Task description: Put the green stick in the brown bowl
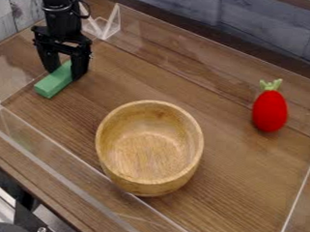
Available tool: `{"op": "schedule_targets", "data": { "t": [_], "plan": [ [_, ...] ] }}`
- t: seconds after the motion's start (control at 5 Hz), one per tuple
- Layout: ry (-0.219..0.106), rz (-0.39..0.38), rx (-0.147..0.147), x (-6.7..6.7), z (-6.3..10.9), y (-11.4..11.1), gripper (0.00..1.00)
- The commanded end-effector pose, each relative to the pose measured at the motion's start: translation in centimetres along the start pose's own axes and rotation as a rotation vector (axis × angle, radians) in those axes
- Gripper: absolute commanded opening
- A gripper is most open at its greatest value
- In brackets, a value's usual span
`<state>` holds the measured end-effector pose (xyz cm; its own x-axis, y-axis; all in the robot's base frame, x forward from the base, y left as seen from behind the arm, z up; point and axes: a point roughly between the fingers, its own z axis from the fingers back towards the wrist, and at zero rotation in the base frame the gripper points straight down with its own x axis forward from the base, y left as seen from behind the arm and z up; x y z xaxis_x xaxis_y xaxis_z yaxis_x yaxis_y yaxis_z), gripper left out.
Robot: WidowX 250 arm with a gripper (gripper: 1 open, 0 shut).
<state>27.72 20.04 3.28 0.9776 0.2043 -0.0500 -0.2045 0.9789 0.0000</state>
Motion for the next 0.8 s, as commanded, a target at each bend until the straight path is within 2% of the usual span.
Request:
{"op": "schedule_targets", "data": {
  "t": [0.0,0.6],
  "plan": [
    [-0.043,0.016,0.007,0.90,1.47,0.62,1.00],
    [-0.033,0.046,-0.010,1.40,0.97,1.40,1.00]
  ]
}}
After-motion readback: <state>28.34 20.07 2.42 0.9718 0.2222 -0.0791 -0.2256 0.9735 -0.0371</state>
